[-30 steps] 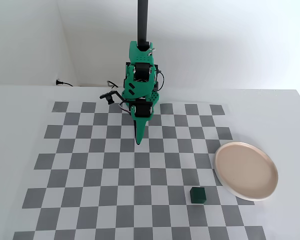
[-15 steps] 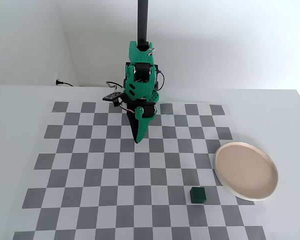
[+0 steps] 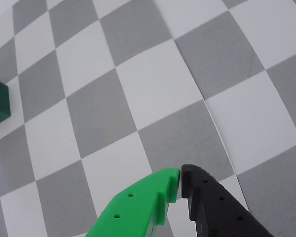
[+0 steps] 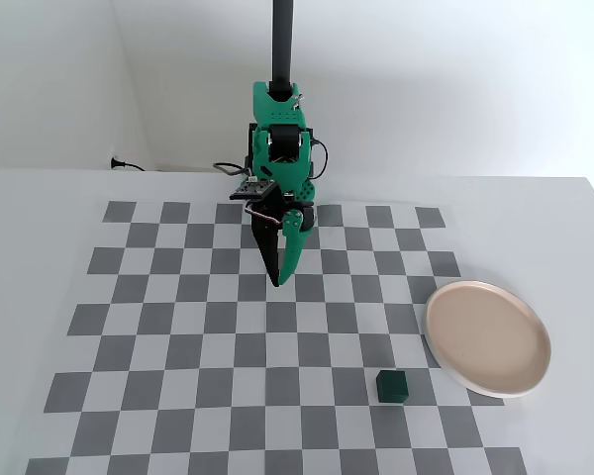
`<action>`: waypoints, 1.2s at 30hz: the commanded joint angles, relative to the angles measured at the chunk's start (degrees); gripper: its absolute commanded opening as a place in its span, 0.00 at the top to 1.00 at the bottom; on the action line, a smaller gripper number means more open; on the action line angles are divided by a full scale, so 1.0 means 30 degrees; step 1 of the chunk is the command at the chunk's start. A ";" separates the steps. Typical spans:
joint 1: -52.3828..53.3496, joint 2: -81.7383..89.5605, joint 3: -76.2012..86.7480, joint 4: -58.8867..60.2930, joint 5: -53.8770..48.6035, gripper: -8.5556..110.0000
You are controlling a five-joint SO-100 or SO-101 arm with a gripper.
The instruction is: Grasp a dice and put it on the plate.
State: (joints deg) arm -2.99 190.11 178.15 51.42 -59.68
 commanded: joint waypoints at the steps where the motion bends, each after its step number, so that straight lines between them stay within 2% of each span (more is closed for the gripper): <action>1: -0.0117 0.0322 -0.0293 -0.0645 -0.1670 0.96; 7: 0.0059 0.0322 -0.0293 -0.0557 -0.5479 0.96; 22: -0.0293 0.0322 -0.0293 -0.1553 -0.8555 0.96; 23: -0.0293 0.0322 -0.0293 -0.1523 -0.8672 0.95; 26: -0.0205 0.0322 -0.0293 -0.2139 -0.8320 0.82; 36: -0.0674 0.0352 -0.0469 -0.3896 -0.8555 0.78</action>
State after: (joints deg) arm -4.04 190.11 178.15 42.19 -84.81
